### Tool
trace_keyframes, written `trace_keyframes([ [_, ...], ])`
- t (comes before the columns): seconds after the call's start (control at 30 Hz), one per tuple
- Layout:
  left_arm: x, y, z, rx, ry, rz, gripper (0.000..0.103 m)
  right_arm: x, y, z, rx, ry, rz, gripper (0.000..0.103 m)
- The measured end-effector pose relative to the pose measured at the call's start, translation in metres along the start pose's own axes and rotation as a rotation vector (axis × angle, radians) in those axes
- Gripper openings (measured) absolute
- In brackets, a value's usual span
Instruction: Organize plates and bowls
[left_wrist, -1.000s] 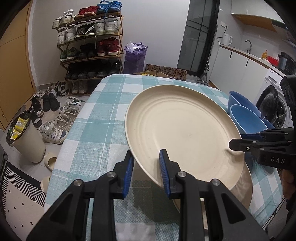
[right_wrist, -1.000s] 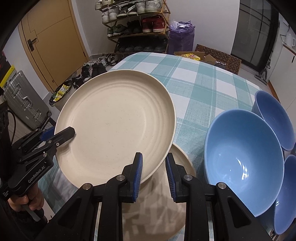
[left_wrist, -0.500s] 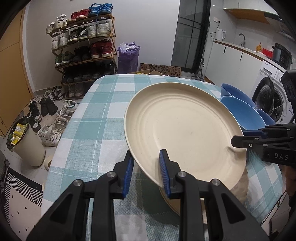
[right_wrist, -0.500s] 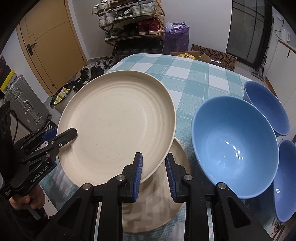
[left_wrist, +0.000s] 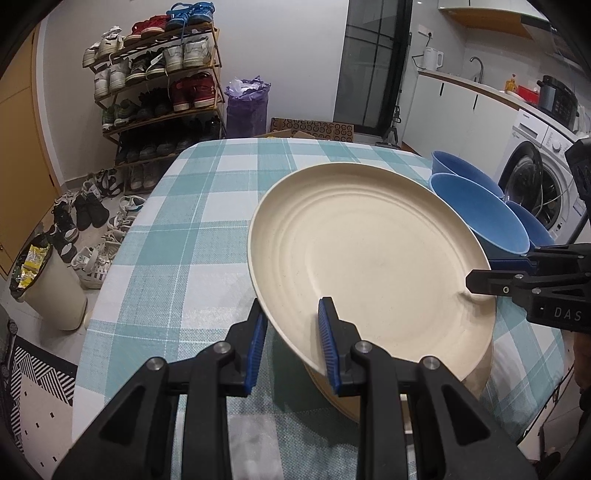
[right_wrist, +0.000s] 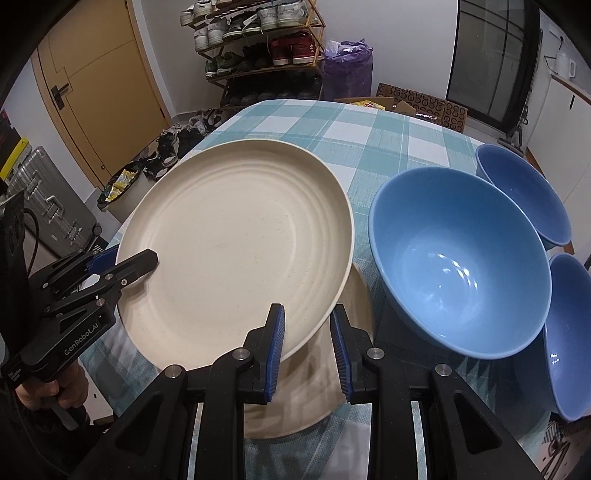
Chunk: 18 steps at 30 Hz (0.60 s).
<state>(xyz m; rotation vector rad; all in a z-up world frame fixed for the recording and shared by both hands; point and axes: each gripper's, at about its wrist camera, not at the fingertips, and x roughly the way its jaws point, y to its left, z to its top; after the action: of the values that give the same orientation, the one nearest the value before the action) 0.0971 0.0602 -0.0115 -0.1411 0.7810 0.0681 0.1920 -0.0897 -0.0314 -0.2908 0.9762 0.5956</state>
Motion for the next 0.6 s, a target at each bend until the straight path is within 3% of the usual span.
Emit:
trace_keyframes([
  [0.6, 0.002, -0.016, -0.015, 0.048, 0.038, -0.01, 0.026, -0.001, -0.005, -0.027, 0.003, 0.04, -0.021, 0.026],
])
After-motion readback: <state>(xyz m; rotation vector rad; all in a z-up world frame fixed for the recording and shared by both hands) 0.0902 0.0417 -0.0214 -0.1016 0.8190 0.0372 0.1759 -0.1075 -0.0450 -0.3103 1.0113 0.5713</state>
